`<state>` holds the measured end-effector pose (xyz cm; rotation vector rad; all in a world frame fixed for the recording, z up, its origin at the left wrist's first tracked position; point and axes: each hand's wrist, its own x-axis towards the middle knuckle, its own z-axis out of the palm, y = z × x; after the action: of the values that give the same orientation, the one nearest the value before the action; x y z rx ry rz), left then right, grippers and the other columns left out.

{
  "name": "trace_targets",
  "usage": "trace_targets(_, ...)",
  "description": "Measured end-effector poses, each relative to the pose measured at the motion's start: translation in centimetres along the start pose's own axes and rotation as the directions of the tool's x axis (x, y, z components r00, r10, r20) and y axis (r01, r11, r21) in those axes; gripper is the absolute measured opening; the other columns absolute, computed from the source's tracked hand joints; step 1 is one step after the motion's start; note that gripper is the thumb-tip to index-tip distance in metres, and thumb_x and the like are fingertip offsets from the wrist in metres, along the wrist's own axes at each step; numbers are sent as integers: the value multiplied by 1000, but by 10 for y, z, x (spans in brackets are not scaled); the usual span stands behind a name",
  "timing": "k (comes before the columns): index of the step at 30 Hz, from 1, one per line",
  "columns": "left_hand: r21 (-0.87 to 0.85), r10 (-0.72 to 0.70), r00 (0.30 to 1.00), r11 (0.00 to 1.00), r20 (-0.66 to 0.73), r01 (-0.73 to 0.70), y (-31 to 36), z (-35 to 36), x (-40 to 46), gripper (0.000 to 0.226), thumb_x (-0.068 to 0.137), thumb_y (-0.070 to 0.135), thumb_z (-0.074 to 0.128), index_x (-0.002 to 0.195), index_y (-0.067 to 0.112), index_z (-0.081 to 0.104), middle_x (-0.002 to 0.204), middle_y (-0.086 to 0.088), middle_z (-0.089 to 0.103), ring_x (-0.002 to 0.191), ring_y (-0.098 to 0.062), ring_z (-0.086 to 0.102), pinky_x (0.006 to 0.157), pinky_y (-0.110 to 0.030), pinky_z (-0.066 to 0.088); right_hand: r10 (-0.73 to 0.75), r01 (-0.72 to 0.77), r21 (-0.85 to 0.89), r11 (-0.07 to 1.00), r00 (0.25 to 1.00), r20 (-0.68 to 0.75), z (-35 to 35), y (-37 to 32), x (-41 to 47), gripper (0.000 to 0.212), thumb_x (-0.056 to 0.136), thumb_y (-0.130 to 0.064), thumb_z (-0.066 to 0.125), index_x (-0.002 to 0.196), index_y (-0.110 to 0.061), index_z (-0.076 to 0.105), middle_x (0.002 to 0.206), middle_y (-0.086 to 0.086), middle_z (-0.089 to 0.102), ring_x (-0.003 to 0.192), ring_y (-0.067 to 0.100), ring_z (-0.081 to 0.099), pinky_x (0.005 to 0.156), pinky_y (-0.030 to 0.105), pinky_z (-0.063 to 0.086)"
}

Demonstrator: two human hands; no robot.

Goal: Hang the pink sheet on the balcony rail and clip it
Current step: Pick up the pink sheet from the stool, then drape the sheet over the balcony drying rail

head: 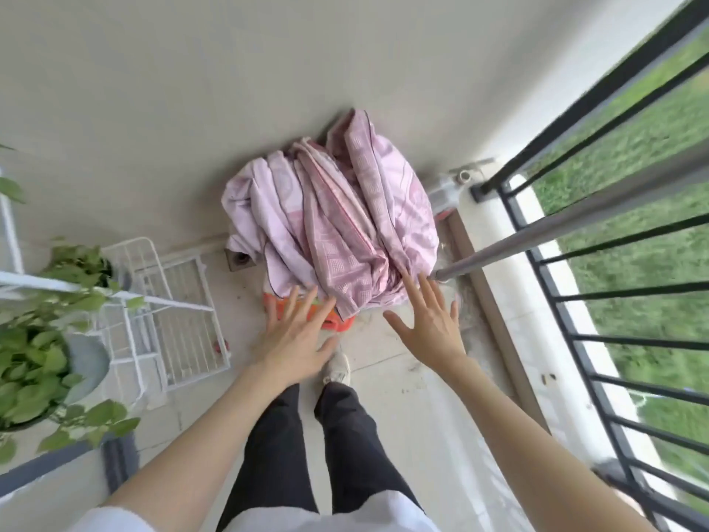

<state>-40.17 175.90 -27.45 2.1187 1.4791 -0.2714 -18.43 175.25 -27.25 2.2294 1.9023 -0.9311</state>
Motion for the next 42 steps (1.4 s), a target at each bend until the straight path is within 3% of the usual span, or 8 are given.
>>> trace_targets(7, -17, 119, 992, 993, 36, -119, -12, 52, 97, 66, 91, 39, 47, 147, 23, 16, 158, -3, 3, 144, -28, -2, 113, -55, 3, 358, -350, 488, 800, 930, 80, 80, 24, 81, 70, 90, -48, 48, 147, -15, 24, 152, 7, 29, 141, 23, 24, 115, 42, 22)
trace_targets(13, 200, 223, 968, 949, 111, -242, -26, 100, 176, 100, 72, 58, 63, 147, 29, 4, 157, -12, -3, 142, -37, -8, 105, -68, -7, 595, -606, 795, -7, 636, 491, 123, 40, 150, 84, 76, -63, 60, 141, -22, 27, 134, -5, 40, 123, 22, 43, 101, 54, 39)
trace_targets(19, 190, 200, 971, 956, 134, -223, -56, 107, 192, 87, 70, 63, 61, 142, 27, 27, 153, -4, 25, 142, -33, 13, 104, -71, 6, 510, -432, 834, -343, 660, 552, 147, 33, 179, 79, 54, -61, 76, 121, -23, 59, 111, -1, 69, 102, 21, 64, 92, 44, 50)
trace_targets(24, -56, 248, 941, 969, 231, -242, -36, 84, 193, 110, 63, 76, 55, 146, 22, 7, 154, 4, 11, 143, -18, 6, 110, -62, 4, 567, -367, 888, -278, 683, 460, 123, 28, 155, 24, 84, -30, 66, 101, -13, 62, 82, 0, 67, 74, 14, 61, 67, 28, 49)
trace_targets(28, -125, 252, 958, 964, 139, -235, -15, 68, 187, 108, 60, 67, 66, 141, 10, 21, 140, -3, 36, 133, -22, 30, 109, -52, 19, 481, -287, 924, -251, 792, 377, 96, 13, 136, 13, 87, -22, 62, 96, -14, 66, 85, 1, 71, 79, 15, 65, 71, 27, 51)
trace_targets(33, -283, 229, 964, 924, -134, -259, -12, 25, 176, 67, 60, 43, 80, 104, 0, 55, 98, -13, 65, 97, -31, 60, 87, -33, 38, 423, -198, 944, -264, 856, 298, 48, -10, 121, 24, 85, -23, 63, 99, -3, 65, 82, 6, 71, 78, 19, 67, 76, 30, 54)
trace_targets(36, -411, 197, 955, 869, -223, -276, -2, -32, 163, 59, 66, 31, 79, 113, 4, 56, 105, -14, 67, 100, -33, 60, 74, -28, 37, 331, -226, 951, -213, 899, 288, 1, -32, 115, 41, 87, -40, 58, 110, -7, 62, 90, 5, 72, 75, 15, 67, 62, 24, 52)
trace_targets(42, -570, 114, 945, 774, -305, -277, 14, -168, 136, 63, 65, 25, 81, 121, 23, 54, 106, 6, 67, 104, -17, 61, 76, -17, 40, 132, -184, 983, -3, 974, 183, -113, -94, 107, 76, 61, -72, 63, 125, -31, 54, 122, -3, 64, 110, 19, 60, 87, 38, 49)
